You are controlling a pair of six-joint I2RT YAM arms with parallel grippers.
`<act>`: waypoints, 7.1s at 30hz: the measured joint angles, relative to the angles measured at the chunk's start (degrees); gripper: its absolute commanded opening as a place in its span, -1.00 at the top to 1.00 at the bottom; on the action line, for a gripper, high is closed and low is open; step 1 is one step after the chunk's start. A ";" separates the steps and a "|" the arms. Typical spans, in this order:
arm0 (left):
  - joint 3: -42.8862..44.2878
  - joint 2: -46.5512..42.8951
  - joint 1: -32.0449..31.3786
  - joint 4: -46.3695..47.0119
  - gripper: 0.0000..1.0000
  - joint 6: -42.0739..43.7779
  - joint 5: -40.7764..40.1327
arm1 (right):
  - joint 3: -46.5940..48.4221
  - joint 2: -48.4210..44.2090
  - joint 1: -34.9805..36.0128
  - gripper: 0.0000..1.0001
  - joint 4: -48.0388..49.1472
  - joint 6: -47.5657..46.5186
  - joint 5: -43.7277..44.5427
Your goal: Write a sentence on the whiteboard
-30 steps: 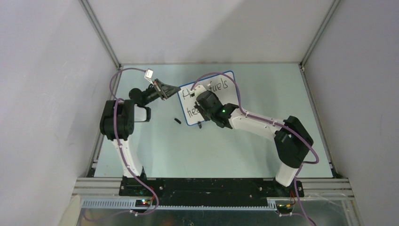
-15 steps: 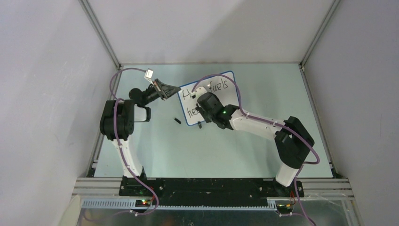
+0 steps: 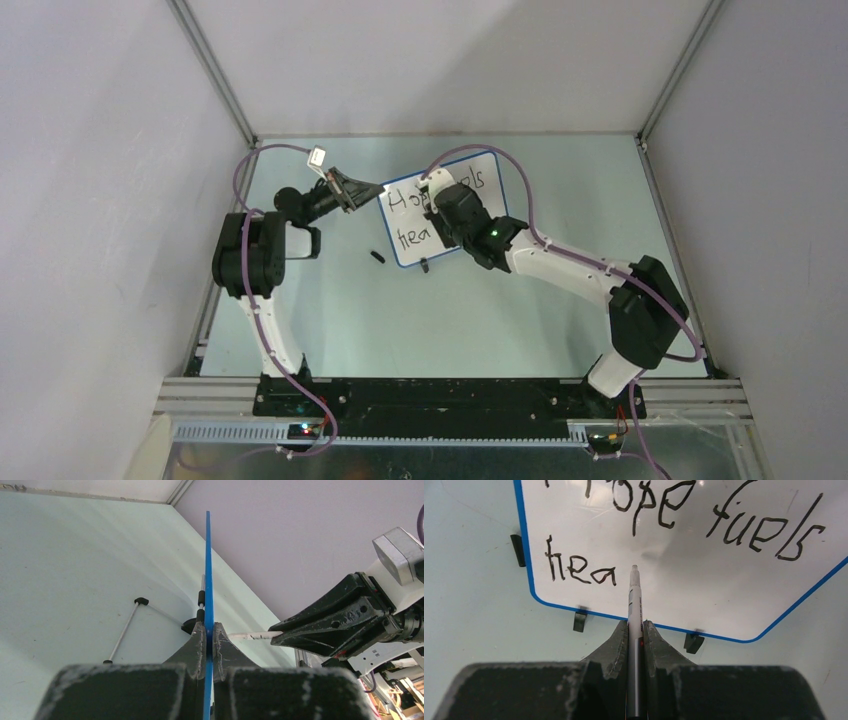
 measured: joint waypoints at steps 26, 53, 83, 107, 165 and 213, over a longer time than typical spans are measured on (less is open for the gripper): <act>0.00 0.00 0.00 0.00 1.00 0.00 -0.02 | 0.00 2.54 -0.74 1.00 1.81 0.00 0.15; 0.00 0.00 0.00 0.00 1.00 0.00 -0.02 | -1.16 3.30 0.02 1.00 2.05 -0.02 -0.04; 0.00 0.00 0.00 -0.04 1.00 0.02 -0.13 | -1.09 4.07 -0.24 1.00 2.32 0.02 -0.04; 0.00 0.00 0.00 -0.02 1.00 0.02 -0.13 | -4.15 3.80 0.50 1.00 1.07 1.05 0.09; 0.00 0.00 -0.02 0.00 1.00 0.00 -0.02 | -2.05 0.46 -2.40 1.00 2.03 1.05 -2.58; 0.00 0.00 -0.04 -0.02 1.00 0.00 -0.07 | -1.68 3.52 -1.46 1.00 1.22 -0.26 -2.80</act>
